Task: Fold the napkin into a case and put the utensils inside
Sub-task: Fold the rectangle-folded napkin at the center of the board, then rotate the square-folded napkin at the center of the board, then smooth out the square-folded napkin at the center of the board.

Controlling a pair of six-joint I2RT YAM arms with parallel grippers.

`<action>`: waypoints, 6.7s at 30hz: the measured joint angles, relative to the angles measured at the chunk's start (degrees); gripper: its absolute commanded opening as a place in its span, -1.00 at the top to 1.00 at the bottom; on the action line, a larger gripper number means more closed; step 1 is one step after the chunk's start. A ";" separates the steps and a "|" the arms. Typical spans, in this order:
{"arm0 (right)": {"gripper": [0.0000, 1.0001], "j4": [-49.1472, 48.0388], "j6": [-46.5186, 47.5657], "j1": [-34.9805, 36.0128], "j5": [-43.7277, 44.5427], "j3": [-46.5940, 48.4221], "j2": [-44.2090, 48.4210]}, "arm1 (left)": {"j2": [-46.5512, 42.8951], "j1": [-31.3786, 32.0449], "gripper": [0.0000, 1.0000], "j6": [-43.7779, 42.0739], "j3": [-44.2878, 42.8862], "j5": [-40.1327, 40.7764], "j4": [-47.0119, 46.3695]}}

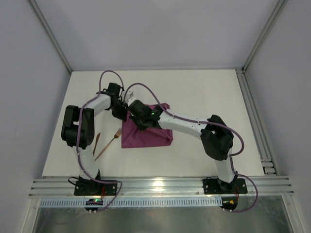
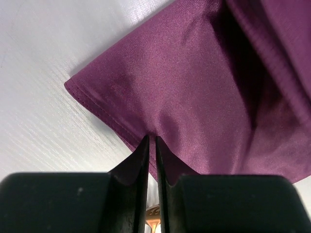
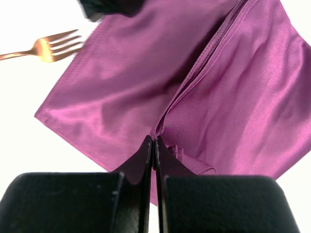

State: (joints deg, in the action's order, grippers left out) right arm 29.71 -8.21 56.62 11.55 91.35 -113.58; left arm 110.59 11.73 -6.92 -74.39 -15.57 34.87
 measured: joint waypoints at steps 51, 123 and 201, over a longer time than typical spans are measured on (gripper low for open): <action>0.41 -14.38 -7.39 5.18 -6.32 -2.82 -4.11 | 0.15 -2.58 0.81 0.48 0.44 -4.02 -0.39; 0.33 -22.25 -40.37 -10.29 -10.99 -62.64 38.86 | -22.97 3.32 0.26 -6.95 3.45 -2.36 19.34; 0.12 -18.91 -6.71 -31.32 -32.68 -36.24 13.51 | 2.36 7.08 0.31 -5.70 -4.33 -3.67 15.76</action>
State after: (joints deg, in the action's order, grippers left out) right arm 10.81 -14.92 25.30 -21.12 55.11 -100.07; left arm 112.95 18.81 -12.62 -78.72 -19.25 50.63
